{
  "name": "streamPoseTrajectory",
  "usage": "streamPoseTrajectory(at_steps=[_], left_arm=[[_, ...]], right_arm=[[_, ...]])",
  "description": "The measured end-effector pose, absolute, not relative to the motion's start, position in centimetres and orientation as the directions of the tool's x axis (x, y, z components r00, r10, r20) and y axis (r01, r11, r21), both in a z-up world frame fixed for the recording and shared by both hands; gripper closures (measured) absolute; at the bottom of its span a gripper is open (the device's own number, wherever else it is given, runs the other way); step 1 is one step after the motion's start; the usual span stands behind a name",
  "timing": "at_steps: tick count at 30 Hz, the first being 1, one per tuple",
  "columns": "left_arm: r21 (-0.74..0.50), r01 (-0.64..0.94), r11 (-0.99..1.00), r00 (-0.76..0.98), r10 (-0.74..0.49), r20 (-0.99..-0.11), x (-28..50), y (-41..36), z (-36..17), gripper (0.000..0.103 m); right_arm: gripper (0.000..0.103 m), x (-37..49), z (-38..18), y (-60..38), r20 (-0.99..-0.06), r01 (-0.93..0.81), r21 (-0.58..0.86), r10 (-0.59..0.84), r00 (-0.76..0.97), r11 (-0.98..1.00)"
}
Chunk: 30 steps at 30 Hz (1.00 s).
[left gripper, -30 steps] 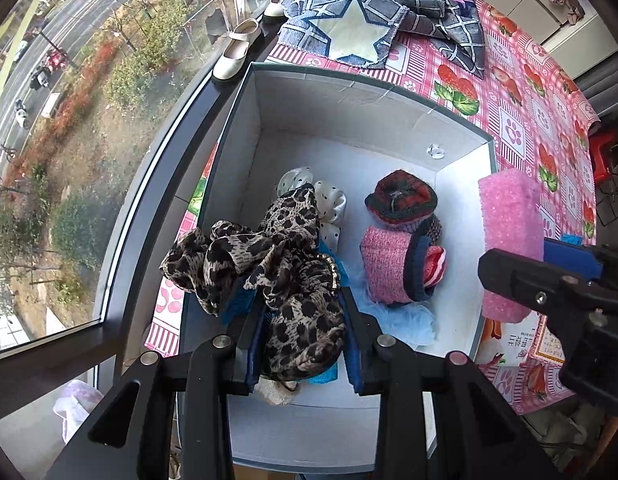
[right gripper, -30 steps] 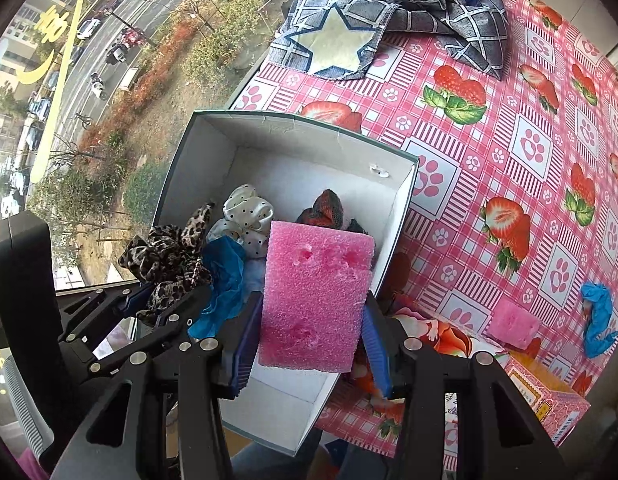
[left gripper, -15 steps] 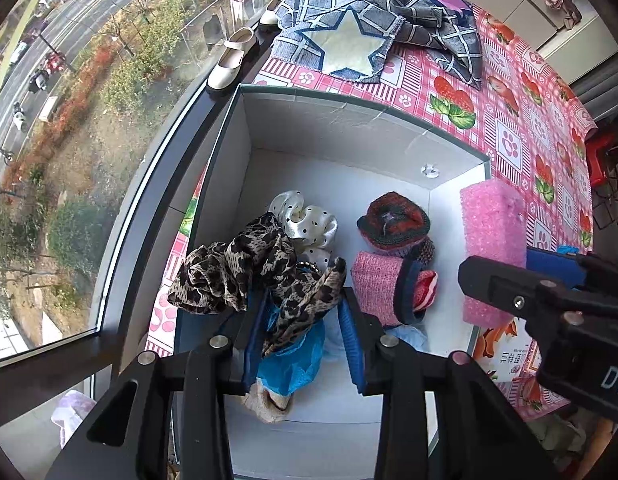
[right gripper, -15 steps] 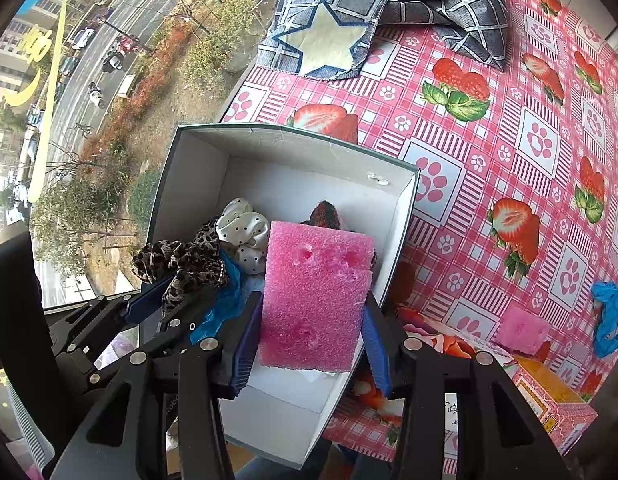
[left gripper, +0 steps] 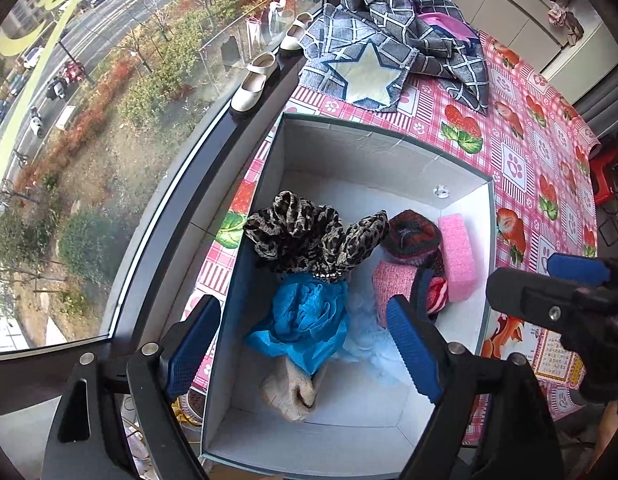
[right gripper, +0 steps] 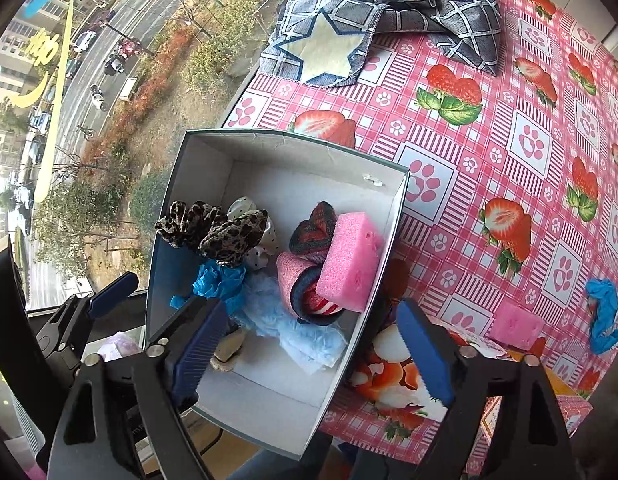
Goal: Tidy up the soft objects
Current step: 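Lower both held items into the white box and open both tools, then withdraw both open tools from the box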
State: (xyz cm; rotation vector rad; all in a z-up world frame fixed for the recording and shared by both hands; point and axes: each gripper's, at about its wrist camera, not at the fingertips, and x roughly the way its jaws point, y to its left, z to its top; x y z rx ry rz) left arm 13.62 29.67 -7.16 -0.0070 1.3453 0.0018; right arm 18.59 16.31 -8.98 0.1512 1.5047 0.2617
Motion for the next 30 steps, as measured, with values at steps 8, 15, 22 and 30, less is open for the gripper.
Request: streamPoseTrajectory(at_steps=[8,15,22,30], left_arm=[[-0.052,0.041,0.998,0.156,-0.057,-0.986,12.2,29.6,-7.1,0.016],[-0.027,0.100,0.995,0.131,-0.040,-0.991,9.0,28.8,-7.1,0.016],[-0.020,0.094,0.995,0.135,-0.032,-0.990,8.0,28.9,-6.7,0.016],[-0.004,0.113,0.994,0.145,-0.021,-0.989,7.4,28.4,-6.3,0.016]], right_arm=[[0.000,17.0,-7.8,16.7,-0.963,-0.120,0.257,0.264,0.048,0.959],[0.000,13.5,-8.7,16.5,-0.970,-0.120,0.241,0.243,0.000,0.963],[0.000,11.8,-8.6,16.4,-0.976,-0.109,0.215,0.217,0.006,0.971],[0.000,11.0,-8.7,16.4,-0.974,-0.094,0.227,0.228,0.000,0.969]])
